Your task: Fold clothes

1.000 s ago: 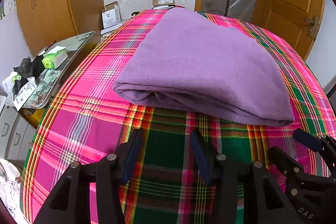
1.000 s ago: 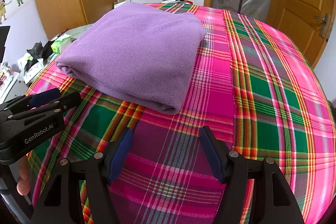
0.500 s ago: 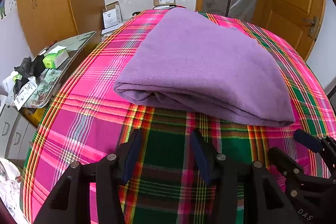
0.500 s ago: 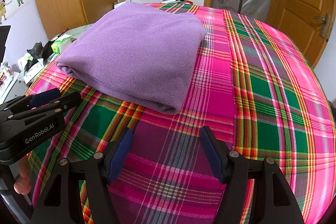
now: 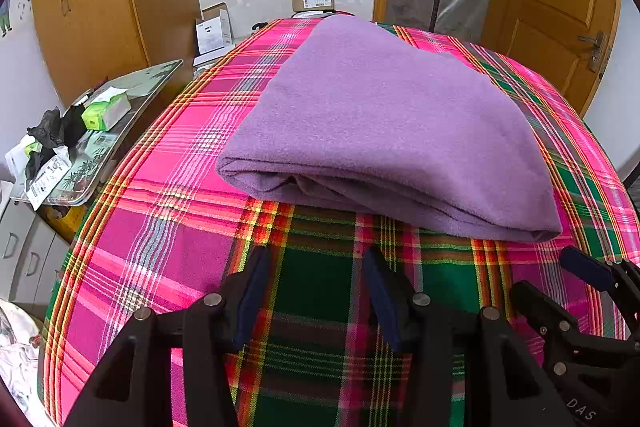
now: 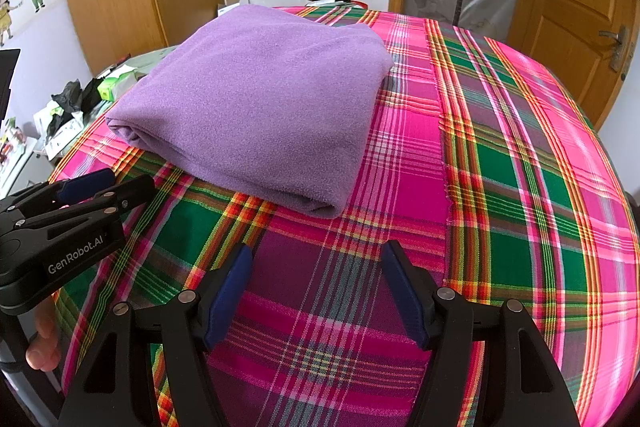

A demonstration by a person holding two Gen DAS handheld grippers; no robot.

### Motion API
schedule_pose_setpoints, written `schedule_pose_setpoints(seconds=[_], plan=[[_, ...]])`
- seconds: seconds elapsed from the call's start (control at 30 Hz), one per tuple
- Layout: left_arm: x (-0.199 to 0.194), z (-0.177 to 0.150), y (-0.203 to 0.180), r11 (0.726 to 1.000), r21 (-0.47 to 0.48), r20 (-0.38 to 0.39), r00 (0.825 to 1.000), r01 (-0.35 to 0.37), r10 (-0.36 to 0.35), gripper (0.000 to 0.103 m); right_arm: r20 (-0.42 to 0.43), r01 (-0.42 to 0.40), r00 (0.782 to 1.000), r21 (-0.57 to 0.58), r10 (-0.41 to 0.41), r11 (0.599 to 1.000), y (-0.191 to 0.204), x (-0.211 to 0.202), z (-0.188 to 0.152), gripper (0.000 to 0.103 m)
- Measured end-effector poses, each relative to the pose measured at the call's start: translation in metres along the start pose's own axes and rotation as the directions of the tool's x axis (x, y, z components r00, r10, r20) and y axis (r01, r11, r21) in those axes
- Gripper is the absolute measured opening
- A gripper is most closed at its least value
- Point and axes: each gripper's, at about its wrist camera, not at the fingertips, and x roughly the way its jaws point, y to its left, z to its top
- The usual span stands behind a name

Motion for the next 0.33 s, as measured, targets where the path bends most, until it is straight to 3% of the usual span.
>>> schedule_pose_setpoints(seconds=[0.33], plan=[[0.0002, -0.0006, 0.0000, 1.000, 0.001, 0.001, 1.000, -0.001, 0.001, 0.049, 0.000, 0.000, 1.000, 0.000, 0.000, 1.000, 0.0001, 0.0000, -0.0003, 0.070]])
